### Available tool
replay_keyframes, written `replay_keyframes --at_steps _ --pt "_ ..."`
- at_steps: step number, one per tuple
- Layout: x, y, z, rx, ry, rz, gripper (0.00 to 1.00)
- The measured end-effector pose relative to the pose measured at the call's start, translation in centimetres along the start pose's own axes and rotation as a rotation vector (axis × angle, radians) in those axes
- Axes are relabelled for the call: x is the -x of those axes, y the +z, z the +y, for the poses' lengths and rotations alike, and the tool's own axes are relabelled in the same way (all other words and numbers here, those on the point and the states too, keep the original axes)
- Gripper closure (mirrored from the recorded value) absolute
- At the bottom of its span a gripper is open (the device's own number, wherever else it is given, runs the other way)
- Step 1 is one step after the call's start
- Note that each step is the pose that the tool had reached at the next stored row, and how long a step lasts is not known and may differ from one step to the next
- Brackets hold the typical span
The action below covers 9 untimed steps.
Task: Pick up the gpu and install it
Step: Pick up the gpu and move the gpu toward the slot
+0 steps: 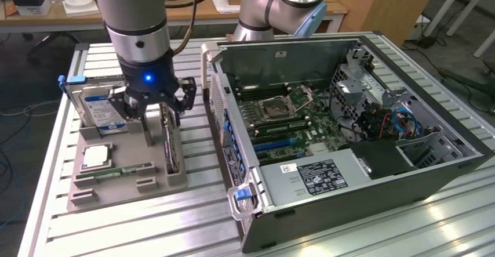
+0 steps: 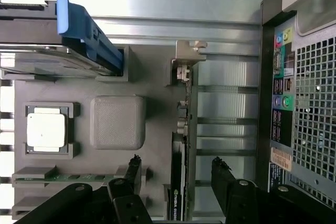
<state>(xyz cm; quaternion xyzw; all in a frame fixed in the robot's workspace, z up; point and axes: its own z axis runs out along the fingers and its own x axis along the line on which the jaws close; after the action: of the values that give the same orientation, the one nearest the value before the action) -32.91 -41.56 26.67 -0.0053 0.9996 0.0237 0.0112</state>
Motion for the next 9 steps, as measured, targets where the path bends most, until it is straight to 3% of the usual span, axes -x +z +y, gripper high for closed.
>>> replay_keyframes --at_steps 9 --pt "0.1 1.04 -0.46 0.0 0.0 -0.0001 0.35"
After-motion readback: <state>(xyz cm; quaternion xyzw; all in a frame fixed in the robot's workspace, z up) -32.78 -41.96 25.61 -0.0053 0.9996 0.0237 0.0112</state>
